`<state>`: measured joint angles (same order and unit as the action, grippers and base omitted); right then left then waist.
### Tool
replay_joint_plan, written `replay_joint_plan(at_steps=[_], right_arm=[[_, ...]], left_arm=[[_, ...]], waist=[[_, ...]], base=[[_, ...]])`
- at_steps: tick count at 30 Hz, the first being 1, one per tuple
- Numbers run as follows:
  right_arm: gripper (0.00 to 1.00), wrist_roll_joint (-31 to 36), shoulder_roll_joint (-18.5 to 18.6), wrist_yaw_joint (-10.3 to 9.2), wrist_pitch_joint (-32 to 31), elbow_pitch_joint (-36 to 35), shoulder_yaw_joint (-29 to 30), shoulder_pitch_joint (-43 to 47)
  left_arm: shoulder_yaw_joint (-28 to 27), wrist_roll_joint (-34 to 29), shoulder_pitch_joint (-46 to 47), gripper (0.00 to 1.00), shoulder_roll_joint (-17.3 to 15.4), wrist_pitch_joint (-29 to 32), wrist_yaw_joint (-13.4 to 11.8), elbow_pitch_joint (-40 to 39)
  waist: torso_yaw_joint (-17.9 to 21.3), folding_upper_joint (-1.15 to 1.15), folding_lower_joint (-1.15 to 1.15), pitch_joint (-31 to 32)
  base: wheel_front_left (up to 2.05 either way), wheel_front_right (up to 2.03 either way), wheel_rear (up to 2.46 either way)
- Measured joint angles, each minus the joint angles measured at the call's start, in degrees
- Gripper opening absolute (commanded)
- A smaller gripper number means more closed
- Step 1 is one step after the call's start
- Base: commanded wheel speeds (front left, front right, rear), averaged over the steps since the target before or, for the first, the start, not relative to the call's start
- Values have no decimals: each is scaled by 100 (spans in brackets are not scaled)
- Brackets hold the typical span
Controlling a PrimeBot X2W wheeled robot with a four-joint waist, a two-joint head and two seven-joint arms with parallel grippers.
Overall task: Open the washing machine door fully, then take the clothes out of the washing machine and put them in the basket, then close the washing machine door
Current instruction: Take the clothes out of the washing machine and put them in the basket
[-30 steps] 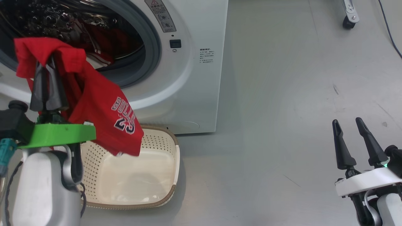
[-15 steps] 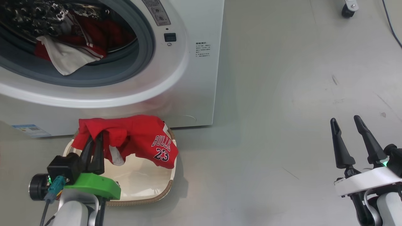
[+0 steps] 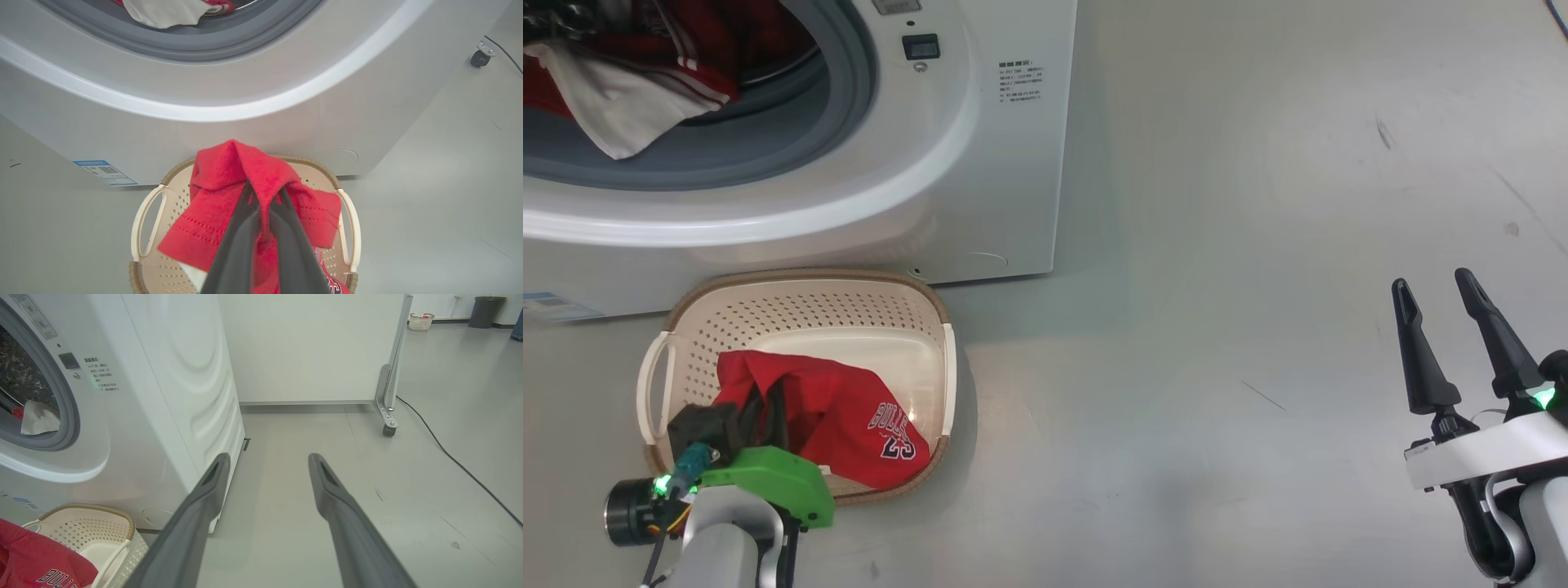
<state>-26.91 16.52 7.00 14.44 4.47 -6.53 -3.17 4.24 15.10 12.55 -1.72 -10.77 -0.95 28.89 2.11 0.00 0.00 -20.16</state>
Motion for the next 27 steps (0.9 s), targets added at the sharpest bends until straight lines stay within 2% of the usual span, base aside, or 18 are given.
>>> replay_joint_plan(at_steps=[9,16,27], right_arm=[[100,-132,164,0,0,-96,-8,-254],[100,-191,240,0,0,-111,13,-351],[100,-233,307,0,0,-121,7,-461]], left_arm=[[-62,79,749,0,4,141,-286,723],[-74,207,1239,0,5,216,-337,1124],[-265,648,1510,0,21,182,-438,1842]], waist=[[246,0,0,-534],[385,0,0,-874],[470,0,0,-1140]], base=[[0,0,0],[0,0,0],[0,0,0]])
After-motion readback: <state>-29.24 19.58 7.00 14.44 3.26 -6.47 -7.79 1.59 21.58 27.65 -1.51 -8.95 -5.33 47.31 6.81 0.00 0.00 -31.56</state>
